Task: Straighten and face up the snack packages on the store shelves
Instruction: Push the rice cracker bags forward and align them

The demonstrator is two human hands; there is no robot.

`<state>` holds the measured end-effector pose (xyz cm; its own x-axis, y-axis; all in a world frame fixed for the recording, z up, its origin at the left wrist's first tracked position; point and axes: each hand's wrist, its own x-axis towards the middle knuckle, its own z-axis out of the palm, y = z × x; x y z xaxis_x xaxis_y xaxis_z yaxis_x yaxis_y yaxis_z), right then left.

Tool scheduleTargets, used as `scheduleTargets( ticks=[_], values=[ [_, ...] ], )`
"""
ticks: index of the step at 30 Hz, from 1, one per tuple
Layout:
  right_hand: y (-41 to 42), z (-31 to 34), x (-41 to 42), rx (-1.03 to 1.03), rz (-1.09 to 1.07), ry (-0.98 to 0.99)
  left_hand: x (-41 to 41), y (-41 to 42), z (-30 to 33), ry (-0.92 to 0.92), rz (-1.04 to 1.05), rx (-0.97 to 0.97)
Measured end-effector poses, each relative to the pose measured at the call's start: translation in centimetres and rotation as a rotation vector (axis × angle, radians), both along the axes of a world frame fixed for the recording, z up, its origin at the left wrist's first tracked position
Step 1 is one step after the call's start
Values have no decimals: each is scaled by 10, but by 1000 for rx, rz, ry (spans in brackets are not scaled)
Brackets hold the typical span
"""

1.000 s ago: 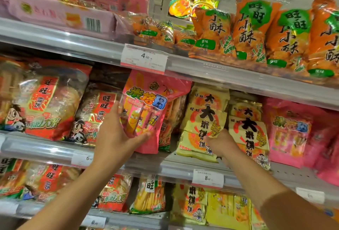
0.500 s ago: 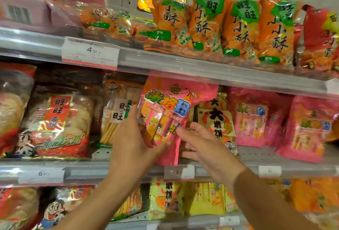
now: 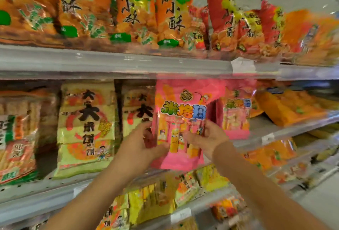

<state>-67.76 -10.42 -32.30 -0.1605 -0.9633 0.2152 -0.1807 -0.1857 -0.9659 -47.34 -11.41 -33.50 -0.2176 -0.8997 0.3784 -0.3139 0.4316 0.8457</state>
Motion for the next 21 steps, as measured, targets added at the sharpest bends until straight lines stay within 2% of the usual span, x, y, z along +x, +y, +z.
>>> scheduleTargets(
  ticks=[5, 9, 14, 21],
  values=[
    [-30, 1, -60, -35, 65, 9, -59, -32, 8, -65, 83, 3],
    [-57, -1, -93, -116, 109, 173, -101, -53, 7, -120, 197, -29],
    [-84, -19, -102, -52, 102, 230, -119, -56, -9, -79, 253, 84],
    [-85, -32, -100, -52, 156, 366, -132, -33, -10, -28, 234, -34]
  ],
)
